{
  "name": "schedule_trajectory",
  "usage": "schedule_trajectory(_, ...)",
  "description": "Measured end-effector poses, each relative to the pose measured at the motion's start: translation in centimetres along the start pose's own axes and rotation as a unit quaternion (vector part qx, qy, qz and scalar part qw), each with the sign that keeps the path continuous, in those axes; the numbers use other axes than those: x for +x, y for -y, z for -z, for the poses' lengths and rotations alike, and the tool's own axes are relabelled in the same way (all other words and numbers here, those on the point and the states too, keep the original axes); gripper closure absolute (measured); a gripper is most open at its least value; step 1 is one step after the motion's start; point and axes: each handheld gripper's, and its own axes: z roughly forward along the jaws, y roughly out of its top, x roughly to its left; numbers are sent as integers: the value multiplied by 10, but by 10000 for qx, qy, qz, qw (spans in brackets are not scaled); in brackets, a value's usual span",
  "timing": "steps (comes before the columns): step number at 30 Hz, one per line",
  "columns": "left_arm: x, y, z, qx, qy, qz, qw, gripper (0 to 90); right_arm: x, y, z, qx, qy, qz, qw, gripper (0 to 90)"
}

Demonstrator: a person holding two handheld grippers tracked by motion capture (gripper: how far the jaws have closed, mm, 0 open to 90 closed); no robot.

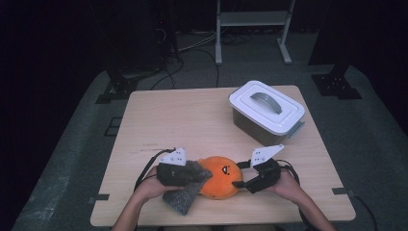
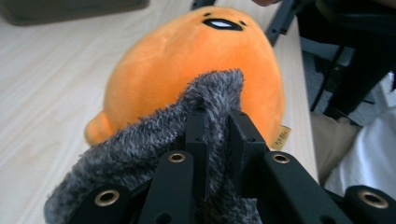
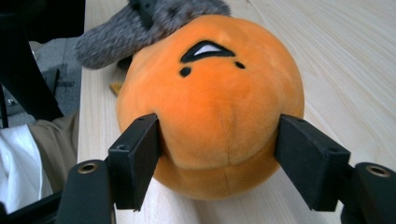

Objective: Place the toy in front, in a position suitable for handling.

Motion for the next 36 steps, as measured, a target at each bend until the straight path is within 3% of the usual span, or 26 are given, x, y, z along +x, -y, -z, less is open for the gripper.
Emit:
schedule_trajectory(6, -2, -7, 2, -184, 3, -37, 9998, 794, 6, 0, -4, -21, 117, 118, 9999, 410)
schedule_trajectory(11, -14, -33, -5, -246, 42, -433, 9987, 793, 14, -7, -8, 4, 168, 213, 9996, 430)
schedule_trajectory(14, -17, -40, -12, 33, -65, -652, 9978, 794, 15, -8, -9, 45, 183, 235, 9995, 392)
schedule_trajectory(20, -9, -28, -7, -84, -83, -372, 9992, 794, 8, -2, -2, -20, 148, 208, 9997, 306)
schedule_trajectory(24, -6, -20, -1, -146, -106, -258, 9995, 794, 8, -1, -8, 52, 124, 253, 9996, 288)
schedule_trajectory(26, -6, -20, 0, -129, -137, -257, 9995, 794, 9, -2, -14, 25, 153, 284, 9995, 315)
schedule_trajectory(31, -7, -24, 3, -143, -199, -275, 9993, 795, 13, -6, -11, -49, 218, 446, 9988, 574)
schedule_trajectory(36, -17, -45, 2, -131, -206, -570, 9981, 795, 17, -14, -7, -26, 343, 499, 9982, 631)
